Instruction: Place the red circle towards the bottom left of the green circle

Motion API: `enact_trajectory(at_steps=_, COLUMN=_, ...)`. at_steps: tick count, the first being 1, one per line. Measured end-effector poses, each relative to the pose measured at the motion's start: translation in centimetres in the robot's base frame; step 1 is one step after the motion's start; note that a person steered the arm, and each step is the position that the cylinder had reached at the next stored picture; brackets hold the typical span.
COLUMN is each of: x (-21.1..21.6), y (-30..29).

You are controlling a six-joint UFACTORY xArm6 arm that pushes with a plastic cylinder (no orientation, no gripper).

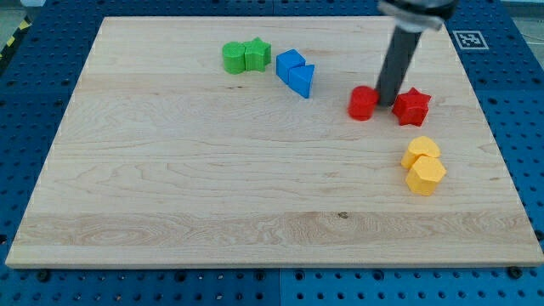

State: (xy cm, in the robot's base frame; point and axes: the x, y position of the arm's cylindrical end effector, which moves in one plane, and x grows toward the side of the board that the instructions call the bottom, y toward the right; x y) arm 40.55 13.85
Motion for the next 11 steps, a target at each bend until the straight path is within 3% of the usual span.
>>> enact_trajectory(at_steps=1, x=4.2, y=-4.0)
enact_trajectory(at_steps=3, x=4.6, y=-3.7)
enact_trajectory(at_steps=8, x=-1.2, y=-19.5)
enact_trajectory(at_steps=10, x=-0.5, y=-19.9)
enact_trajectory(at_steps=11, x=-2.5, y=-21.0)
